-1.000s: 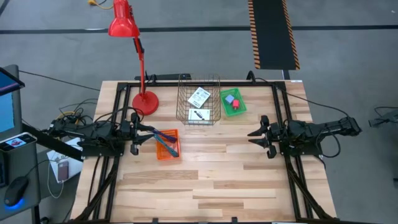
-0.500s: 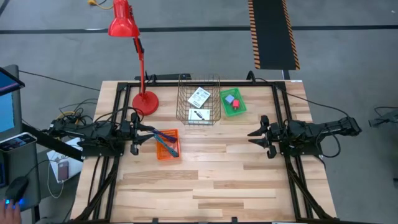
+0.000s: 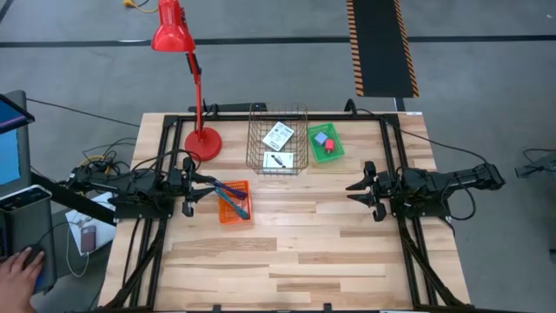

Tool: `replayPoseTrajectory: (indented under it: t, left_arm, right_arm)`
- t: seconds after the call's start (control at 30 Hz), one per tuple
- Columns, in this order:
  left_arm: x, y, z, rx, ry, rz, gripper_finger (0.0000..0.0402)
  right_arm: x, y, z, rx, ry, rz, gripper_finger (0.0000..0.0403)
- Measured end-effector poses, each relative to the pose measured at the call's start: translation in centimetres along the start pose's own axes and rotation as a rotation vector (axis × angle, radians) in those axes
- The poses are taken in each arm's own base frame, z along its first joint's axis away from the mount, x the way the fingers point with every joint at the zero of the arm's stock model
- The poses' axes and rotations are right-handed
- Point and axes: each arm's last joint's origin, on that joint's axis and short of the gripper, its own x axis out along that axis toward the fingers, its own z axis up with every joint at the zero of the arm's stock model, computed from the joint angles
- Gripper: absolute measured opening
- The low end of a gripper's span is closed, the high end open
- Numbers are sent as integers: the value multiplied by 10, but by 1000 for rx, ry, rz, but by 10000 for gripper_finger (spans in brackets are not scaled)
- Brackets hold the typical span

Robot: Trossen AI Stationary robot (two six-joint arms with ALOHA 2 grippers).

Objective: Pick and place items into bin
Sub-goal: Return to Home Position

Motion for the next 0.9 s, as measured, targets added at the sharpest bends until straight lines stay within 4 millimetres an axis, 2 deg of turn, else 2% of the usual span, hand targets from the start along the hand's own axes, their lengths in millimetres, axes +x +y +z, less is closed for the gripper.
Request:
replayPoseTrajectory:
  t: [0.9]
  left_arm:
    - [0,0,0,1,-1,0,128]
  right_arm:
    - [0,0,0,0,0,0,108]
